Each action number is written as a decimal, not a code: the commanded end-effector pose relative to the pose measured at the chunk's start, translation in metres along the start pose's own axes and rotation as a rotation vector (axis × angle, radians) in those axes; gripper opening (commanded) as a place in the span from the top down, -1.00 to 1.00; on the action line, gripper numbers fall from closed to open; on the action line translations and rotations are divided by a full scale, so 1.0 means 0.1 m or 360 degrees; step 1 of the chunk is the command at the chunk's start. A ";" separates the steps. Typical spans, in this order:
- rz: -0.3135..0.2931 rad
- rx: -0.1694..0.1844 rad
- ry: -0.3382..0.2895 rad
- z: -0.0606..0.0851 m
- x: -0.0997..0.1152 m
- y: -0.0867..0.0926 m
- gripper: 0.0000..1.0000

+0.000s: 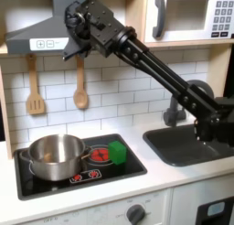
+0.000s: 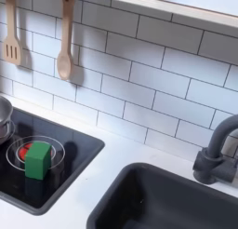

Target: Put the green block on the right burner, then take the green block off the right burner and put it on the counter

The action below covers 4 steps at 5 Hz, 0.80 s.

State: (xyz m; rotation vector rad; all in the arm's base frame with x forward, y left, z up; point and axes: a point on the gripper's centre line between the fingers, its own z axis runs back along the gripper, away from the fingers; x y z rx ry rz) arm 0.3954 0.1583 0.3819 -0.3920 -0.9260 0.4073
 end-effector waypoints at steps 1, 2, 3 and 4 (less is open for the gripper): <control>0.0015 -0.0022 0.0007 -0.03 -0.02 -0.05 1.00; 0.0010 -0.0010 0.0011 -0.03 -0.03 -0.03 1.00; 0.0009 -0.0005 0.0052 -0.02 -0.09 -0.04 1.00; 0.0023 0.0011 0.0165 -0.01 -0.21 -0.01 1.00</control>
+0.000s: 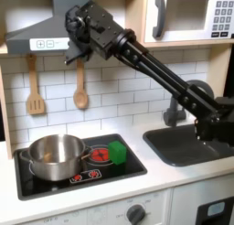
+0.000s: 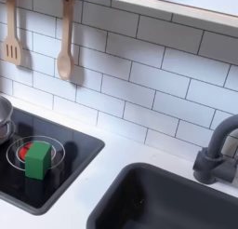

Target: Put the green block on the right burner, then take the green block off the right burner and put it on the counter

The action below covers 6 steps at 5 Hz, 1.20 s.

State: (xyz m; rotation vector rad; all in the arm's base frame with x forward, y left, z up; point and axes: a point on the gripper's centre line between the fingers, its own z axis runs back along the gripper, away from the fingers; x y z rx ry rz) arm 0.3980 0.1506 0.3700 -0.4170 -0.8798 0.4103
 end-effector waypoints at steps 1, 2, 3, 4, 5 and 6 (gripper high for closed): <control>-0.0044 -0.0038 0.0188 0.06 -0.28 -0.12 1.00; -0.0058 0.0017 0.0316 0.19 -0.48 -0.12 1.00; -0.0055 0.0127 0.0531 0.24 -0.75 -0.04 1.00; -0.0040 0.0231 0.0700 0.20 -0.97 0.13 1.00; -0.0022 0.0350 0.0856 0.18 -1.18 0.32 1.00; -0.0044 0.0502 0.0955 0.19 -1.34 0.45 1.00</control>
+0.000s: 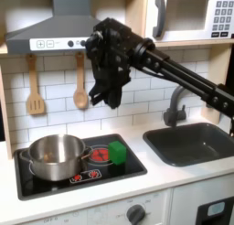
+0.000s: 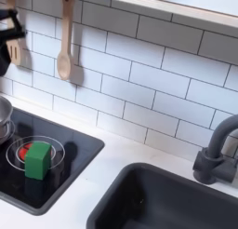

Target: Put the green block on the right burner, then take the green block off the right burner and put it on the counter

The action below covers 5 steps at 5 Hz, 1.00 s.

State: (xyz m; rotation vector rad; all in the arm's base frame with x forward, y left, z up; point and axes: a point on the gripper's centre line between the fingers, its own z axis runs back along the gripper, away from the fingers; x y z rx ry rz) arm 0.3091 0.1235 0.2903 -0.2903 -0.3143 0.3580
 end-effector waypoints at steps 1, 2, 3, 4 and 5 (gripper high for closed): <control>-0.0001 0.0198 0.0189 -0.25 -0.26 0.19 1.00; -0.0041 0.0216 0.0231 -0.36 -0.35 0.17 1.00; -0.0046 0.0199 0.0280 -0.52 -0.41 0.09 1.00; -0.0058 0.0206 0.0289 -0.63 -0.41 0.02 1.00; -0.0087 0.0236 0.0255 -0.68 -0.41 -0.02 1.00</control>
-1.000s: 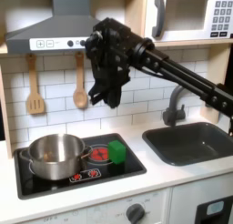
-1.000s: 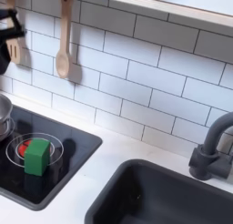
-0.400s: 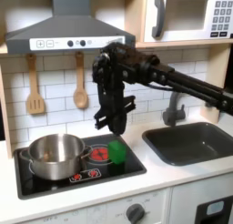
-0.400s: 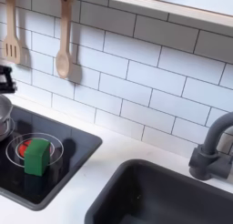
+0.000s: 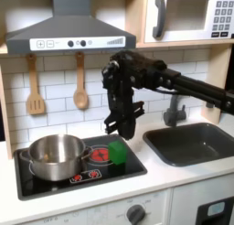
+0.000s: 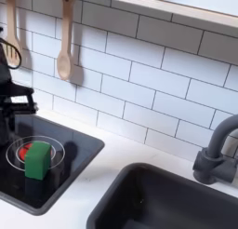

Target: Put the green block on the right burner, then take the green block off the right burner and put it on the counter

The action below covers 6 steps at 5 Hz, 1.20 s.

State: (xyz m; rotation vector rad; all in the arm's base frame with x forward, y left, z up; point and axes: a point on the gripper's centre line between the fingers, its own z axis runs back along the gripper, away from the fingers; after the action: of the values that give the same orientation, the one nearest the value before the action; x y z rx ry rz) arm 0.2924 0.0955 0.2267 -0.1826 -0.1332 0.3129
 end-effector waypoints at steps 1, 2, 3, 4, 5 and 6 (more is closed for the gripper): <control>-0.0065 0.0079 -0.0045 -0.21 0.05 -0.11 1.00; -0.0074 0.0120 -0.0060 -0.29 0.08 -0.14 1.00; -0.0078 0.0147 -0.0068 -0.34 0.09 -0.14 1.00; -0.0075 0.0165 -0.0071 -0.36 0.11 -0.14 1.00; -0.0065 0.0169 -0.0068 -0.36 0.11 -0.12 1.00; -0.0053 0.0160 -0.0060 -0.32 0.11 -0.12 -0.03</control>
State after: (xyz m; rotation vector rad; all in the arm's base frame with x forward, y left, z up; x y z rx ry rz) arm 0.3095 0.0809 0.1942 -0.0727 -0.1429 0.2870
